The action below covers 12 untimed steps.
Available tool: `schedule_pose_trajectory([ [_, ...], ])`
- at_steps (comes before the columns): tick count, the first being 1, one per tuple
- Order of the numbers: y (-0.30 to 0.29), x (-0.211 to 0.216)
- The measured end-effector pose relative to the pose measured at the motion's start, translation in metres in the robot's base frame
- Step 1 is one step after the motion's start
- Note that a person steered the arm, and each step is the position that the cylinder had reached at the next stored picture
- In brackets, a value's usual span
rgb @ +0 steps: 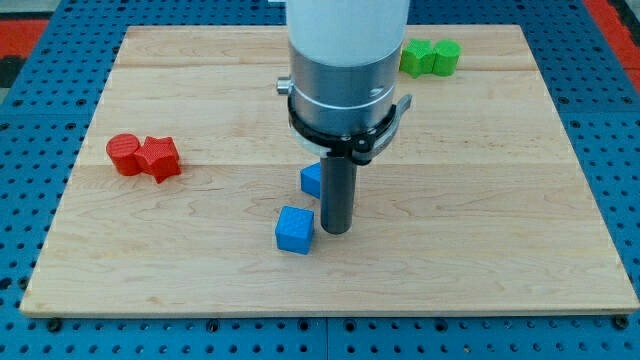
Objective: Slide the blue triangle to the top center
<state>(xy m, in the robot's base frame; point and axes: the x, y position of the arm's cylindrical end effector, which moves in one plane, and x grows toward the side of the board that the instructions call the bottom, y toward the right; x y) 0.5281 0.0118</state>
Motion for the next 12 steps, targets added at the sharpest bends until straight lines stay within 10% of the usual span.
schedule_pose_trajectory([
  [8, -0.026, -0.058],
  [12, -0.026, -0.18],
])
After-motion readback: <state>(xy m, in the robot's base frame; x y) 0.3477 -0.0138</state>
